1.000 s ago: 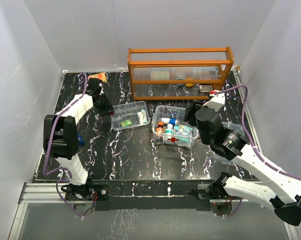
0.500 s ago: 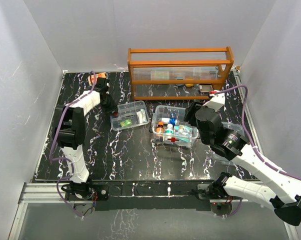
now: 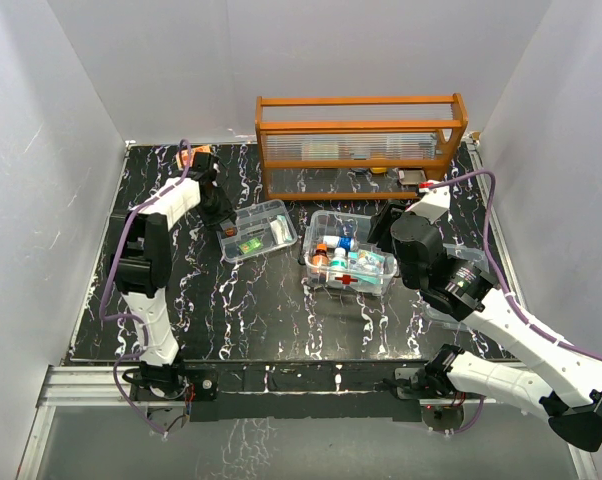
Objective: Organize the medicine kit
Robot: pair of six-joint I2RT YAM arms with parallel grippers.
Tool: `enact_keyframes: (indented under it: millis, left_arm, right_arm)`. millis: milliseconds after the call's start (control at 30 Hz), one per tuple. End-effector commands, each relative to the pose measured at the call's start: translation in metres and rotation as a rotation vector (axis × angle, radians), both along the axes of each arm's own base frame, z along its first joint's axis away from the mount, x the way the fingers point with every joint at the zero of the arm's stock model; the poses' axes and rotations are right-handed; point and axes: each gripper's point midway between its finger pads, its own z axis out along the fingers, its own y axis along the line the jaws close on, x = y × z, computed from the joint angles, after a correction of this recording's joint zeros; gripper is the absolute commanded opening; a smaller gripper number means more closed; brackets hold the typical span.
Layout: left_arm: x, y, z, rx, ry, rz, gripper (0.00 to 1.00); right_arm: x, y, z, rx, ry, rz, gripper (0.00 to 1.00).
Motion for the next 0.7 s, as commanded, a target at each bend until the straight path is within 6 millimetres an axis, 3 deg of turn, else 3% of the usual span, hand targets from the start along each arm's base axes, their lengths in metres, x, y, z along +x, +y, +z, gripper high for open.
enact_keyframes:
  millis: [0,200,367,667]
  left_arm:
    - [0.003,-0.001,0.039,-0.003,-0.064,-0.011,0.41]
    - [-0.01,0.012,0.048,0.051,-0.078,0.01,0.4]
    - [-0.026,0.025,0.035,0.108,-0.042,0.022,0.43]
    - [-0.036,0.024,0.008,0.099,0.015,-0.011,0.42]
  right_arm:
    - [0.004,-0.002,0.012,0.033,-0.045,-0.028,0.48]
    - [0.003,-0.003,0.012,0.036,-0.048,-0.028,0.48]
    - [0.003,-0.003,0.012,0.039,-0.047,-0.025,0.48]
    - [0.002,-0.002,0.012,0.043,-0.045,-0.019,0.48]
